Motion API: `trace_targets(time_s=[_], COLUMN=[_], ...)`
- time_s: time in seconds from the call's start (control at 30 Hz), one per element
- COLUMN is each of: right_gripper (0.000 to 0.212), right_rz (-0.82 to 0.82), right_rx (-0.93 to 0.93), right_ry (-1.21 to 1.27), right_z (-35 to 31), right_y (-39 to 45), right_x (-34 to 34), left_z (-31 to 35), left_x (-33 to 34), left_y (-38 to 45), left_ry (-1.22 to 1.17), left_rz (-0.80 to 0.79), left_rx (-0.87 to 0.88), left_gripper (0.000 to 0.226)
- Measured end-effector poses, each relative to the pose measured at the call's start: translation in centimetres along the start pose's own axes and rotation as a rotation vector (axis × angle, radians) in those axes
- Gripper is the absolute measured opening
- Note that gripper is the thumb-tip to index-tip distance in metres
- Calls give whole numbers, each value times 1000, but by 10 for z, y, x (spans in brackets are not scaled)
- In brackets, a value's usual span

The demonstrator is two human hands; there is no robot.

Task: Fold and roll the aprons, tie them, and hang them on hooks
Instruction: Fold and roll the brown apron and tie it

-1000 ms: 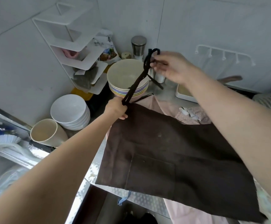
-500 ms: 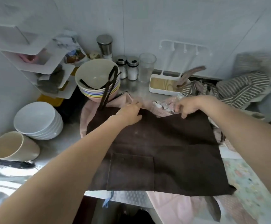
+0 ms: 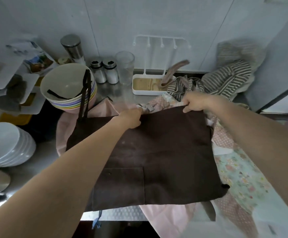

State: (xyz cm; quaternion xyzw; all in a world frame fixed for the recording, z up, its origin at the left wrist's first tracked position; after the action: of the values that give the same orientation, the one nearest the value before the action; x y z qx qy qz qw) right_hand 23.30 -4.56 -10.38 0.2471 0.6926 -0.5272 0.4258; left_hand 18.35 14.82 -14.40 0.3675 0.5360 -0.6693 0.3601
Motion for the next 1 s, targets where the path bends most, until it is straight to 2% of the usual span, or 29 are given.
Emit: trace_targets(time_s=[0.1,0.2,0.3,0.37,0.5,0.63,0.7,0.77,0.83,0.9,1.0], right_gripper=[31,30,9,12,32,43,46,37,22,21,21], right_rz=[50,-31,-38,-17,256,218,267,338,319,140,-199], right_rx=[-10,-28,-42,-31,75,85,60,10,-16,24,149], right_ry=[-32,-116,-166,-156,-214,-176,-151,-72,43,177,346], right_z=[-3,-20,-37,-46,-44,-34,-27,-19,-15,-8,10], right_y=[0,1,7,9,4,-4,-15,-31,-45,-67,-102], right_x=[1,9,11,11,-7,-2,-1,1,4,22,63], left_z=[-9,-17,-22,-28,-37,-29,-11,21,59,101,155], left_x=[-7,-15,-22,-22,-21,-25,-30,-29,-18,-3,18], left_y=[3,1,-6,-9,-17,-28,-33,-38,-40,-48,-64], left_ry=[75,172,193,210,188,175,244,253,180,126,142], left_rz=[38,61,133,165,189,213,312,398,354,245,132], left_rx=[-79,-126,-153,-199,-280,-287,-218,-54,165,380,575], left_gripper=[50,44,41,37,33,35,42,48,52,53,48])
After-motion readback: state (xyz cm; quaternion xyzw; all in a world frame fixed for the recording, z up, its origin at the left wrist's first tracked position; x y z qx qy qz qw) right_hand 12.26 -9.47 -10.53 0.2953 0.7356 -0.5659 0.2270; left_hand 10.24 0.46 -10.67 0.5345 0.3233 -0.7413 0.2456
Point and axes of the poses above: each hand's wrist, its own y-axis towards the middle knuckle, its own x-axis out of the palm, z = x × y, the point moved 6 cm from there along y, towards the middle knuckle, and after that the axes turned 4 degrees about -x, right-handed, at the moved point
